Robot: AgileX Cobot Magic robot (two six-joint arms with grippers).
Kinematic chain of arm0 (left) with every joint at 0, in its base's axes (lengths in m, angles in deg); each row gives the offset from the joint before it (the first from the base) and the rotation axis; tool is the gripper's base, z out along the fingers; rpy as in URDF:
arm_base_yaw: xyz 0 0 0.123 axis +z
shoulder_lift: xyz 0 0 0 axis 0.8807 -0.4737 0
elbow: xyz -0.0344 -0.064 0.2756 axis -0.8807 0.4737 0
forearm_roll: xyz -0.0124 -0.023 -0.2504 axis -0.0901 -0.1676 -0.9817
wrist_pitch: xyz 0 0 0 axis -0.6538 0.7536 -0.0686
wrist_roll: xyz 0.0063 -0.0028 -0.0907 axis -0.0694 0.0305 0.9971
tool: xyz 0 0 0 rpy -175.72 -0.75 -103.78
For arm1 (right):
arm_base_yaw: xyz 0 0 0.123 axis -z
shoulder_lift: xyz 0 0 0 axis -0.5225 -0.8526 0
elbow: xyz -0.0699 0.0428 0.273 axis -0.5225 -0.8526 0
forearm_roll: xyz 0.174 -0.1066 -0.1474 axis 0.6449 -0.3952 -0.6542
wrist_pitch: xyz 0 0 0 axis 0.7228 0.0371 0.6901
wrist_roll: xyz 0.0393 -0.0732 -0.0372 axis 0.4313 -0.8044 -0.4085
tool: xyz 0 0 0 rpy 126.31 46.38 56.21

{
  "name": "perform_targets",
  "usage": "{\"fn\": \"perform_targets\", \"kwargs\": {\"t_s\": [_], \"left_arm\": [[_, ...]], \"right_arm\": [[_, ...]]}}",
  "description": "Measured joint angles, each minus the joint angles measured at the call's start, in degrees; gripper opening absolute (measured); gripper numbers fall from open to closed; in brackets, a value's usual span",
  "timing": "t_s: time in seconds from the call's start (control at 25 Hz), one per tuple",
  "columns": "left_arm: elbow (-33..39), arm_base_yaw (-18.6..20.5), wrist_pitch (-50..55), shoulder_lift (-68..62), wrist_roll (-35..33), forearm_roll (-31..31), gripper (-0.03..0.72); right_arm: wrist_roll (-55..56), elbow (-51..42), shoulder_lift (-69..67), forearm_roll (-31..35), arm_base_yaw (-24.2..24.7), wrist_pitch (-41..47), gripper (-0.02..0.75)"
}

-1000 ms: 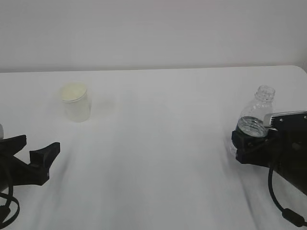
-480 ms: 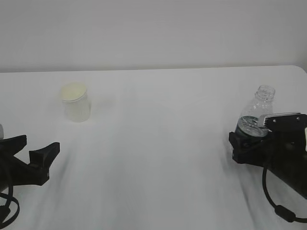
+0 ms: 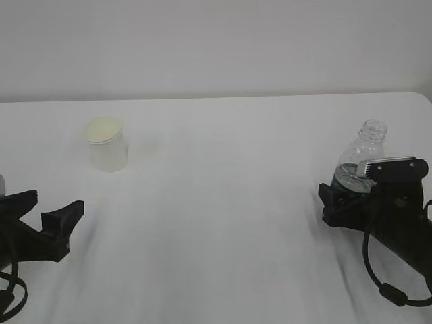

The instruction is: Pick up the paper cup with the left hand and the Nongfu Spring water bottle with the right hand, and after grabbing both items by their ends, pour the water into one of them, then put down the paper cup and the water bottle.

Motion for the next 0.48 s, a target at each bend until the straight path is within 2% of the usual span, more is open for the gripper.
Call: {"fn": "perform_targets", "kwargs": {"t_s": [0.16, 0.48], "left_arm": [[0.0, 0.0, 0.0, 0.0, 0.0, 0.0, 0.591], [0.0, 0.0, 0.0, 0.0, 0.0, 0.0, 0.589]], "right_arm": [[0.0, 0.0, 0.0, 0.0, 0.0, -0.1, 0.507], [0.0, 0.0, 0.0, -0.6, 0.0, -0.1, 0.494]]}}
